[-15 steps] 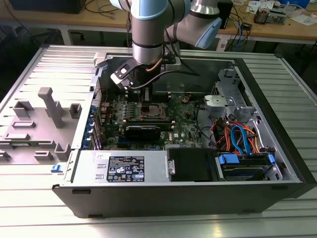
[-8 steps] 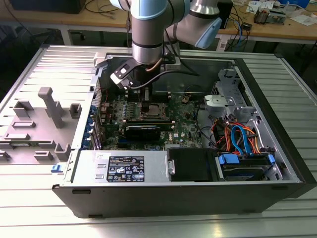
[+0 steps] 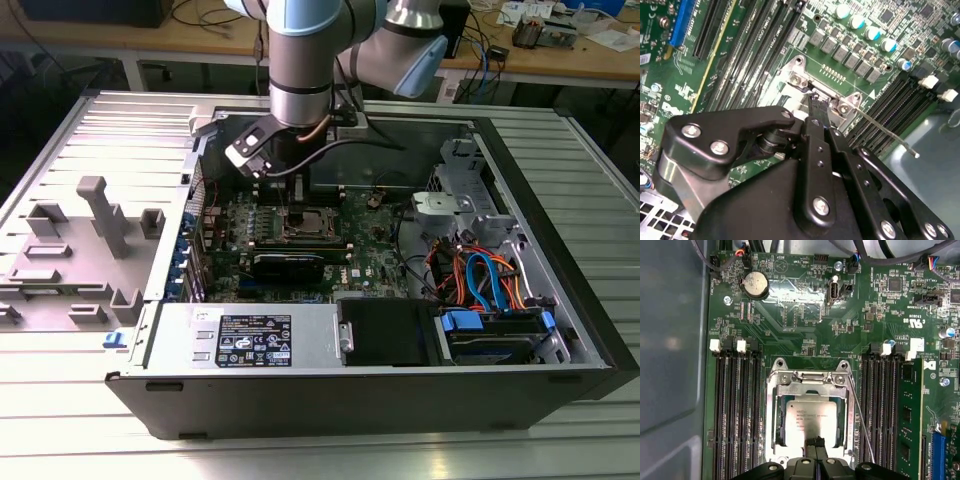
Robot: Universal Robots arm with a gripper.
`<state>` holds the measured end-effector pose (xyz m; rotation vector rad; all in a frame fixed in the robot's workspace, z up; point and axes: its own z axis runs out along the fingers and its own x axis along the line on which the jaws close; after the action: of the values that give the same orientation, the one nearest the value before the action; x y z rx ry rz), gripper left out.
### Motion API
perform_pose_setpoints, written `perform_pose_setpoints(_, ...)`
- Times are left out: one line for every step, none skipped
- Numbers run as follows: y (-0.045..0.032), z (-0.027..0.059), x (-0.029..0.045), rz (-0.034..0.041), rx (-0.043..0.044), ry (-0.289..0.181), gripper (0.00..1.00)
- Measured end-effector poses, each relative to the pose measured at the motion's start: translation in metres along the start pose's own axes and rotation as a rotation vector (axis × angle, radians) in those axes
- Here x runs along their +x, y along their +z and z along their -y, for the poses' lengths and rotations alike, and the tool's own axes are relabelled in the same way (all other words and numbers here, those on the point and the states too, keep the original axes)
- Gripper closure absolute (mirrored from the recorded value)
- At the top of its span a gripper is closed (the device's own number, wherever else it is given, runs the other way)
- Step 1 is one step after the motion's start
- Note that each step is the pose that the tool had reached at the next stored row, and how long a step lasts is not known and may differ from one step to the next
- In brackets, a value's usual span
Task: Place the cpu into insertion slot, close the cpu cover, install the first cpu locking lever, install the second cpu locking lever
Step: 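Close the cpu cover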
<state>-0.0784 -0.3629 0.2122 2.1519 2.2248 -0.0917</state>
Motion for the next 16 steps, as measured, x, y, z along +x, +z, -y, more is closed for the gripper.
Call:
perform_pose_setpoints(0.0,-0.0038,-0.0001,0.0,0.0001,0.0,0.89)
perform_pose_setpoints(0.0,-0.0053,-0.0002,-0.0001,0.0001,0.0,0.89)
perform_pose_setpoints(0.0,-0.007,-0.0003,0.0,0.0002,0.0,0.89)
perform_pose_setpoints(0.0,-0.0091,-0.0003,-0.0001,0.0002,0.0,0.89)
perform_pose_setpoints(-0.0001,-0.0106,-0.0004,0.0001,0.0003,0.0,0.89)
perform_pose_setpoints(-0.0007,-0.011,-0.0004,0.0001,0.0003,0.0,0.89)
perform_pose_setpoints(-0.0015,-0.011,-0.0004,0.0,0.0002,0.0,0.89)
perform_pose_setpoints(-0.0029,-0.0111,-0.0006,-0.0001,0.0002,0.0,0.89)
perform_pose_setpoints(-0.0038,-0.0111,-0.0006,0.0,0.0002,0.0,0.89)
perform_pose_setpoints(-0.0051,-0.0111,-0.0007,-0.0001,0.0001,0.0,0.89)
perform_pose_setpoints(-0.006,-0.0111,-0.0008,-0.0001,0.0001,0.0,0.89)
perform_pose_setpoints(-0.007,-0.0111,-0.0009,-0.0001,0.0002,0.0,0.89)
perform_pose_setpoints(-0.0077,-0.0111,-0.0009,0.0,0.0002,0.0,0.89)
perform_pose_setpoints(-0.0088,-0.0113,-0.001,0.0,0.0002,0.0,0.89)
perform_pose_setpoints(-0.0095,-0.0115,-0.0011,-0.0001,0.0002,0.0,0.89)
perform_pose_setpoints(-0.011,-0.0117,-0.0012,0.0,0.0002,0.0,0.89)
